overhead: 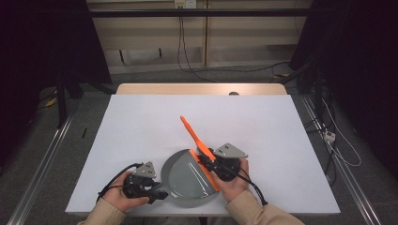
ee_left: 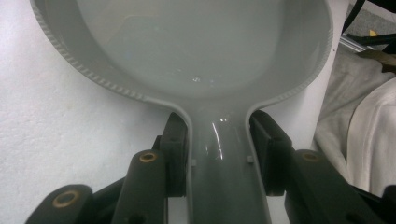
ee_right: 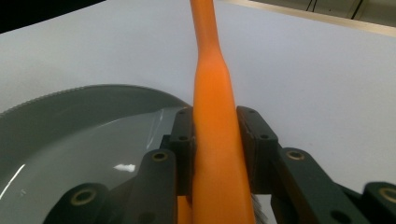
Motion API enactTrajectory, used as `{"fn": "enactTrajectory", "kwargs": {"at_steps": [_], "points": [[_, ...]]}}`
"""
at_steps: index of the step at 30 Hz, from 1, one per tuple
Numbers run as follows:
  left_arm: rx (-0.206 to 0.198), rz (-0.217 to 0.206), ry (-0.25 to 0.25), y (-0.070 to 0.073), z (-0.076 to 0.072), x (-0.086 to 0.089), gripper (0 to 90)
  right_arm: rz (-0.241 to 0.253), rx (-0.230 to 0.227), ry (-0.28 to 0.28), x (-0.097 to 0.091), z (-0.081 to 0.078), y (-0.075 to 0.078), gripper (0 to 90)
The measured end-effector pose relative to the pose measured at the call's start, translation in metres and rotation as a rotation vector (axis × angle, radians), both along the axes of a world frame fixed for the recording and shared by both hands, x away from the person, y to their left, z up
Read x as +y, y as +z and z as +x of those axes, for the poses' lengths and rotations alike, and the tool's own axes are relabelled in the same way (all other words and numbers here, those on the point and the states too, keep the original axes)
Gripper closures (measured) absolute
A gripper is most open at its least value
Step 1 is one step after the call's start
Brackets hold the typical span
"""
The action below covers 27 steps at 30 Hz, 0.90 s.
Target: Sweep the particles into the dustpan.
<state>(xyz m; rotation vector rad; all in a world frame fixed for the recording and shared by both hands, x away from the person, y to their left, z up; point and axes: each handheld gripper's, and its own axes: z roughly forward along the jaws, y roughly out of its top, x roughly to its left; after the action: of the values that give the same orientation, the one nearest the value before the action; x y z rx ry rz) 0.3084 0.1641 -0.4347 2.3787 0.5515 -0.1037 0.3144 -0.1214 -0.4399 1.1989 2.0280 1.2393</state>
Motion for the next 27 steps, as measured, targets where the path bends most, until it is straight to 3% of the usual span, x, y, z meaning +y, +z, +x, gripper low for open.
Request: {"fn": "enactTrajectory", "kwargs": {"at_steps": [2, 14, 16, 19, 21, 25, 27], "points": [[-0.009, 0.014, 0.008, 0.001, 0.000, -0.001, 62.3, 0.010, -0.002, -0.001, 0.004, -0.002, -0.001, 70.2], [0.011, 0.002, 0.011, 0.000, 0.001, -0.002, 62.6, 0.062, -0.027, -0.016, 0.018, -0.011, -0.001, 70.2], [0.006, 0.003, 0.011, 0.000, 0.001, -0.002, 62.6, 0.092, -0.033, -0.013, 0.019, -0.012, 0.001, 70.4], [-0.002, 0.014, 0.020, 0.000, 0.000, -0.001, 62.6, 0.120, -0.038, 0.019, 0.022, -0.012, 0.006, 71.0], [-0.003, 0.004, 0.024, -0.001, 0.001, -0.001, 62.7, 0.095, -0.049, 0.034, 0.025, -0.012, 0.008, 71.2], [-0.007, 0.014, 0.026, 0.000, 0.002, 0.001, 62.8, 0.126, -0.056, 0.041, 0.016, -0.005, 0.013, 71.2], [-0.001, -0.001, 0.022, -0.001, 0.003, 0.001, 62.8, 0.155, -0.054, 0.041, 0.008, -0.001, 0.018, 71.2]]}}
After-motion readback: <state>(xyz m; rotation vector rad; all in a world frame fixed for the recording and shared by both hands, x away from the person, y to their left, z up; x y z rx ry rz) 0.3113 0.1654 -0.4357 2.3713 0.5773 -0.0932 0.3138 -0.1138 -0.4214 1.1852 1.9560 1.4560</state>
